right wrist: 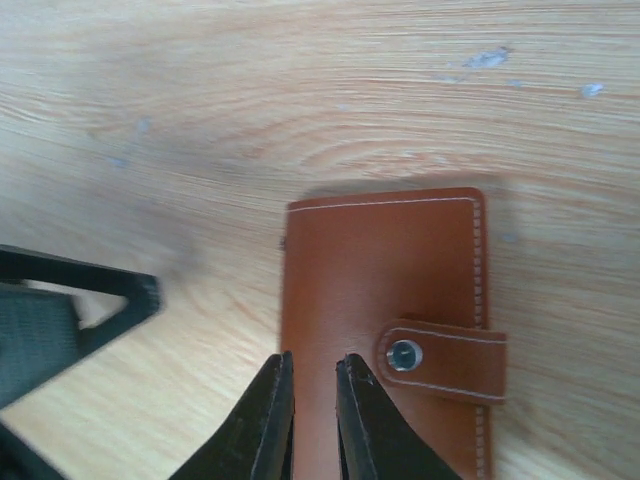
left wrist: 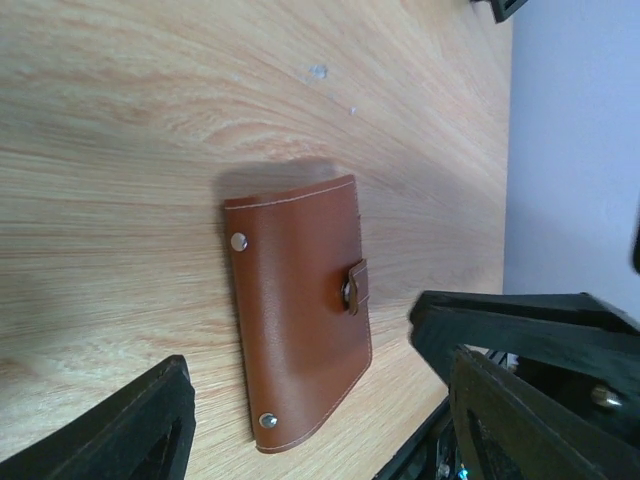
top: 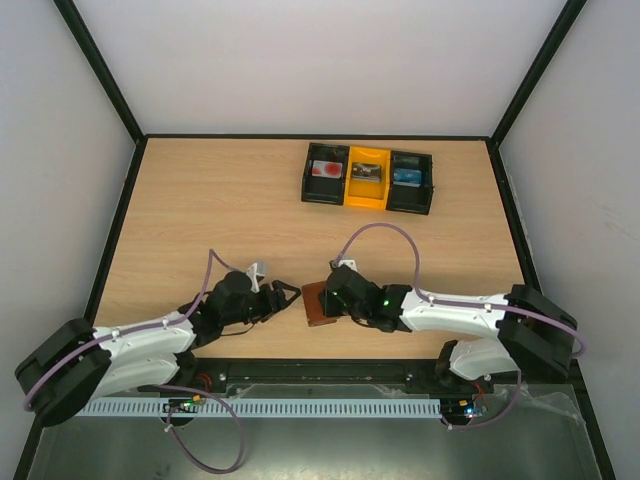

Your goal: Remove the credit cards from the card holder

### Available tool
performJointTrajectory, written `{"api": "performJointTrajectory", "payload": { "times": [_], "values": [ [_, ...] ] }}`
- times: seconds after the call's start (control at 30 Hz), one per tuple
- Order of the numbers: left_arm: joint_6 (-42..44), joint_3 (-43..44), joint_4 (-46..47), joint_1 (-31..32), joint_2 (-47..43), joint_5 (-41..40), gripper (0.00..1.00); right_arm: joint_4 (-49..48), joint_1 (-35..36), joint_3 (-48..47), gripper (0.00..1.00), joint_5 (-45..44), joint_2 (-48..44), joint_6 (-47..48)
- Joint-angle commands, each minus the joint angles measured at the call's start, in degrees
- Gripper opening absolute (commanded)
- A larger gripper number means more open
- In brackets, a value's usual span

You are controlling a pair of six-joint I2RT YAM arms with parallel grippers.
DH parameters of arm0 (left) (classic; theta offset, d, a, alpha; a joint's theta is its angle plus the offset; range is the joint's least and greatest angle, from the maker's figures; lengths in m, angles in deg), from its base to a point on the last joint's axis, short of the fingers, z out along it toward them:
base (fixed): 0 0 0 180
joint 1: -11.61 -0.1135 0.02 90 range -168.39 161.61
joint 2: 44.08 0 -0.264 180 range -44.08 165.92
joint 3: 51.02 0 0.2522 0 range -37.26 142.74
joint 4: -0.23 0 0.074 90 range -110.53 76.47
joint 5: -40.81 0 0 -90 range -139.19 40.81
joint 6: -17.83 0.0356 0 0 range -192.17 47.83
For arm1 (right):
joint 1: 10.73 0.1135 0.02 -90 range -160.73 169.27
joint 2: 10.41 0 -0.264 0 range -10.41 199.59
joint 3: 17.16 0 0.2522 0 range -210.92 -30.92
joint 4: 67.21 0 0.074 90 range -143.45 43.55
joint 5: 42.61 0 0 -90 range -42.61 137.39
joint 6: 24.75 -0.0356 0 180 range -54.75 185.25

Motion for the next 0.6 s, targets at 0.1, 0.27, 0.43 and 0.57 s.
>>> {"api": "performJointTrajectory", "payload": {
  "times": [0.1, 0.27, 0.43, 0.57],
  "values": [
    [1.85, -0.07, -7.27, 0.28, -5.93, -4.73, 0.72, 12.45, 2.13, -8.09, 0.26, -7.32, 6.82, -0.35],
    [1.86, -0.2, -9.93, 0.3, -8.79, -6.65, 0.74, 18.53, 4.67, -13.76, 0.32, -12.25, 12.76, 0.18],
    [1.44, -0.13, -12.28, 0.17, -10.35, -7.87, 0.74, 25.58, 6.81, -17.9, 0.32, -19.49, 18.44, -1.22],
    [1.17, -0.07, -12.71, 0.2, -10.26, -7.95, 0.74, 27.59, 7.44, -18.89, 0.32, -21.17, 21.14, -1.33]
  ]
}}
